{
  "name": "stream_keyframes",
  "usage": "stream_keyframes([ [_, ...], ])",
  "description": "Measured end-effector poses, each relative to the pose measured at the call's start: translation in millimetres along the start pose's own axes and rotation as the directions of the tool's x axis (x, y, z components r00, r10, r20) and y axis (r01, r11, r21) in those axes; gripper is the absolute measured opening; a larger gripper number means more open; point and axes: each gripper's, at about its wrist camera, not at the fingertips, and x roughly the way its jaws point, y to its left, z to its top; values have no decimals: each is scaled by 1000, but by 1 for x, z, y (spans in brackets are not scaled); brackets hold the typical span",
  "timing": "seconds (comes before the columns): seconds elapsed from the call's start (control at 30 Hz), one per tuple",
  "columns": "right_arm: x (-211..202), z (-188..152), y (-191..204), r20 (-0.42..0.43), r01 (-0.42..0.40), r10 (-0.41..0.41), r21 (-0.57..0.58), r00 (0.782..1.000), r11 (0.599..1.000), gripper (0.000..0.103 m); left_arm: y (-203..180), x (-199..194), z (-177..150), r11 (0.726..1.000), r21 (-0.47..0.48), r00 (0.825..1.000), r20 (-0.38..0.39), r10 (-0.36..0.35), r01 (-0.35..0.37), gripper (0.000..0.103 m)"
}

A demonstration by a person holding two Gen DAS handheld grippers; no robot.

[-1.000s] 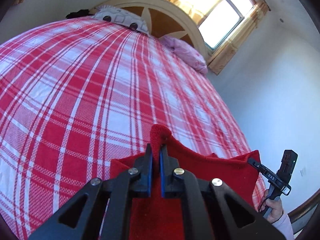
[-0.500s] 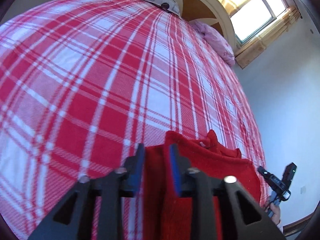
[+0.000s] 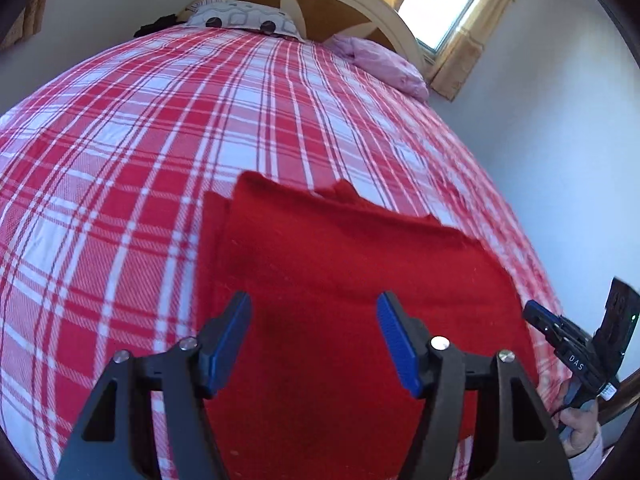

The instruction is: Fold small clothes

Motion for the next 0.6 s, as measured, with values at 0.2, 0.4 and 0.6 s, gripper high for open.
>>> stream_keyframes([
  [0.2,25,-30,-9,-67,56,-54,18,996,998,20,-10,16,-15,991,66,993,-9,121,-120,69],
  [0.4,11,-48,-34,-26,31,-27,130,999,991,19,-22,29,-21,959,169,973,4,229,-227,76],
  [0.6,-17,-51,-24,-24,56,-52,198,998,979,20,-29,28,-25,940,183,956,7,292,-288,83],
])
